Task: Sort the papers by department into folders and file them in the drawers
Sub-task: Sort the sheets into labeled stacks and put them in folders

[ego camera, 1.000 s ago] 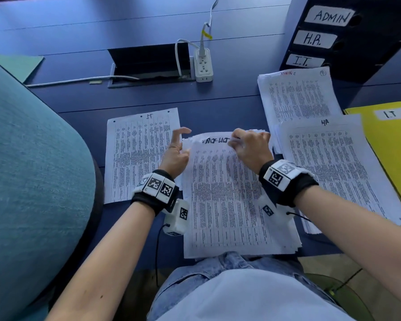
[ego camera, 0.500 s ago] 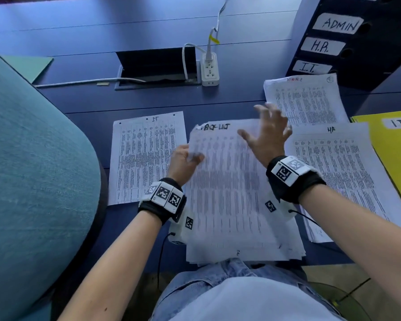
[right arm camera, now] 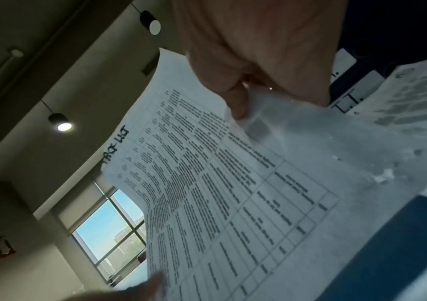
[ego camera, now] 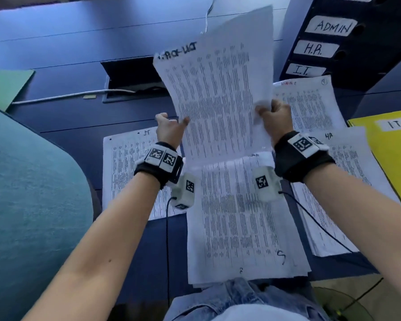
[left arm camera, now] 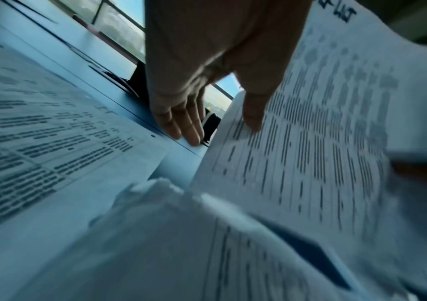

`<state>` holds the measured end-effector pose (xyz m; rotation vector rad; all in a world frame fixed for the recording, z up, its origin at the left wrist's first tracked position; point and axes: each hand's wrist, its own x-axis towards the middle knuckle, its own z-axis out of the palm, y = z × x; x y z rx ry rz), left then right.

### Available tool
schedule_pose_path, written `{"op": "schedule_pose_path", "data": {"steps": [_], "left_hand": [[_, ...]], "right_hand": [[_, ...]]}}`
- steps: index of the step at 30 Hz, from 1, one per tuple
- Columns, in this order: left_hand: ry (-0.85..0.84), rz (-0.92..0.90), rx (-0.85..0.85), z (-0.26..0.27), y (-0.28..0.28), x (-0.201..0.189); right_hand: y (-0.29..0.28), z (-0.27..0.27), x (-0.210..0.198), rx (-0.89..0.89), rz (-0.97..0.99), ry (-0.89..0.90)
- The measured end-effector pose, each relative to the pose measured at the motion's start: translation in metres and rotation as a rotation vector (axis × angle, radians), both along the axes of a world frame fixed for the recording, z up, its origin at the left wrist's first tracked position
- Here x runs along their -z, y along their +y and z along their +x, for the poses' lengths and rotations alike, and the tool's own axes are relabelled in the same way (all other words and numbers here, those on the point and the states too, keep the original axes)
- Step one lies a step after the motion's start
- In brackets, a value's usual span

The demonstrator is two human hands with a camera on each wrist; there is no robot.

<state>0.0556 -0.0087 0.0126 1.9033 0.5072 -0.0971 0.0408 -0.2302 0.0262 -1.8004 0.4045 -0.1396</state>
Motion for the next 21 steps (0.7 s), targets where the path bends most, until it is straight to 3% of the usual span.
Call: {"op": "schedule_pose_path", "data": {"steps": [4,9,13,21], "left_hand": [[0.18,0.25,0.424,-0.001,-0.02,0.02],[0.224,0.606,0.842,-0.018,-0.045,0.034],[0.219,0.753,0.905,-0.029,-0.052,0.037],[0.263,0.679,0.886,-0.037,-0.058,0.027]], "right_hand": [[-0.009,0.038,-0.012,0.039,-0.035,-0.059],[-0.009,0.055,0.0,0.083,-0.037,-0.038],[-0.01,0.059,0.011,0.13,-0.017,0.005],[-0.015,0.059,0.041,0.051,-0.066,0.177]]}}
